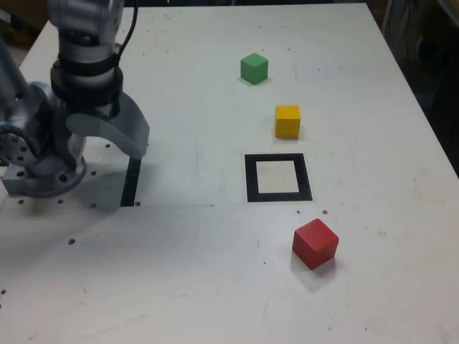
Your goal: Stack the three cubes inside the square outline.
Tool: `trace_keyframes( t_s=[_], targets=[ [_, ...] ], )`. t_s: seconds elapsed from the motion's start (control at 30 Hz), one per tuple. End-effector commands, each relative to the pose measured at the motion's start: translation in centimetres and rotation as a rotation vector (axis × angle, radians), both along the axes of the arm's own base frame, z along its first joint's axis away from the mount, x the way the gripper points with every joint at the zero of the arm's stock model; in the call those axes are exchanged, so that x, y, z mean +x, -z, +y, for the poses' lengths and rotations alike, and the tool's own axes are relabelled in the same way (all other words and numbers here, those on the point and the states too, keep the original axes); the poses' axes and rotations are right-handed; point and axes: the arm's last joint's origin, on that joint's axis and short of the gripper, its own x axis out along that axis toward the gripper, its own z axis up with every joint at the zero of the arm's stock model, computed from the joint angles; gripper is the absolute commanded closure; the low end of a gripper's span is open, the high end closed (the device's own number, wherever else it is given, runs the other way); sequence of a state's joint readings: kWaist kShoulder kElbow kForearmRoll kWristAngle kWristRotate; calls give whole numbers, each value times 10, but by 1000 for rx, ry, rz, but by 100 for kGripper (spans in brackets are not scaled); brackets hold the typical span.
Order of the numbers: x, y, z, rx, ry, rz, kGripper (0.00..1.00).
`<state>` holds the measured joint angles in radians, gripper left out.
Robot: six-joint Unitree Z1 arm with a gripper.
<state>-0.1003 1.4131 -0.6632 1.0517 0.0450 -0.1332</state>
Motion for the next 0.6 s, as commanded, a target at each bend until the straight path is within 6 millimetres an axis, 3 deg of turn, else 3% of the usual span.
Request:
trace_keyframes(
  t_s=[0.0,0.33,0.57],
  targets=[
    [2,0,0,0,-3,-3,6],
    [13,-9,-4,-10,9,-35,7],
    [60,-51,-29,22,110,-99,8]
  ],
)
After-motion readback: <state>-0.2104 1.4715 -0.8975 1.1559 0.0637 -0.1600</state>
